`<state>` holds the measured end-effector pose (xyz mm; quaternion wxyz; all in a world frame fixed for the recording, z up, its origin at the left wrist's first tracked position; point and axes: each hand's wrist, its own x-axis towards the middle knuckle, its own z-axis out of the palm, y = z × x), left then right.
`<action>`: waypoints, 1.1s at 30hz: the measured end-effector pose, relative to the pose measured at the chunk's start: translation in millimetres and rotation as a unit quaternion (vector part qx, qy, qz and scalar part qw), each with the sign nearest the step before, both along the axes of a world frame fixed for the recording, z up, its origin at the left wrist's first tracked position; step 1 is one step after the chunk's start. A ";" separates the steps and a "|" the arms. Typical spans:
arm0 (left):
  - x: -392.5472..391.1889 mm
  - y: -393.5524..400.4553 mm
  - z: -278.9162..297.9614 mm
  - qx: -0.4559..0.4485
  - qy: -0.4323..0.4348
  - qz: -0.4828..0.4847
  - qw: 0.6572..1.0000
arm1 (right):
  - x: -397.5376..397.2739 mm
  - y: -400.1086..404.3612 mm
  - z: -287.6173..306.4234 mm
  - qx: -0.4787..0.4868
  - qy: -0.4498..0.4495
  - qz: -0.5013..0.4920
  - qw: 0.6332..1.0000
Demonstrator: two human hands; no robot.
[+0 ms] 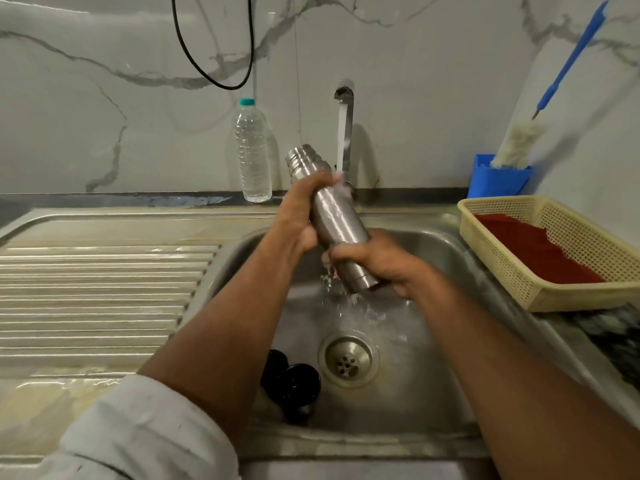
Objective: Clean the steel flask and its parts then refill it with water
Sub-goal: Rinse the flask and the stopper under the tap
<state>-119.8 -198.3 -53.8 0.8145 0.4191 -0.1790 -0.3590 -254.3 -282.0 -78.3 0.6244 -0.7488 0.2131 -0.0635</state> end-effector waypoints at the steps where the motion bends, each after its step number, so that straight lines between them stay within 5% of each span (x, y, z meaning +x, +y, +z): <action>1: 3.1 4.2 -0.4 -0.050 -0.002 -0.046 0.998 | -2.6 -2.2 1.4 0.102 0.008 0.062 0.993; 4: 6.1 10.3 -0.7 -0.132 0.004 -0.106 0.986 | -7.2 -7.0 2.8 0.195 0.021 0.176 0.965; 7: 6.3 5.3 3.3 -0.062 -0.012 -0.054 0.997 | -1.9 -3.6 -2.1 0.137 0.008 0.101 0.985; 10: -4.5 -7.6 4.1 0.123 -0.002 0.114 0.986 | 6.5 8.1 -6.5 -0.115 0.027 -0.068 0.991; 12: -17.5 -17.5 1.6 0.182 0.013 0.229 0.956 | 7.0 14.5 -6.4 -0.350 0.079 -0.147 0.922; 14: -23.1 -21.7 1.0 0.175 0.034 0.250 0.952 | 6.8 15.5 -4.5 -0.439 0.096 -0.166 0.878; 16: -15.8 -15.0 2.0 0.143 0.030 0.169 0.975 | 7.3 10.8 -3.9 -0.357 0.052 -0.150 0.920; 18: -4.0 -1.2 2.0 0.045 -0.008 0.012 0.999 | 5.1 5.6 -1.2 -0.101 0.002 -0.067 0.993; 20: 5.0 9.3 -1.0 -0.055 -0.020 -0.095 0.994 | -0.7 3.8 2.1 0.127 -0.001 0.070 0.989; 23: 8.2 13.8 1.6 -0.105 -0.013 -0.120 0.987 | -1.0 2.3 2.6 0.183 -0.007 0.141 0.973; 27: 2.9 0.7 11.5 0.050 -0.016 0.045 0.998 | 11.7 9.6 -5.0 -0.054 -0.021 -0.046 0.997; 30: -9.1 -15.2 7.1 0.171 -0.020 0.206 0.963 | 8.5 13.4 -7.2 -0.345 0.031 -0.147 0.926; 33: -9.6 -20.5 3.9 0.155 0.012 0.213 0.965 | 7.8 12.0 -7.9 -0.425 0.052 -0.159 0.890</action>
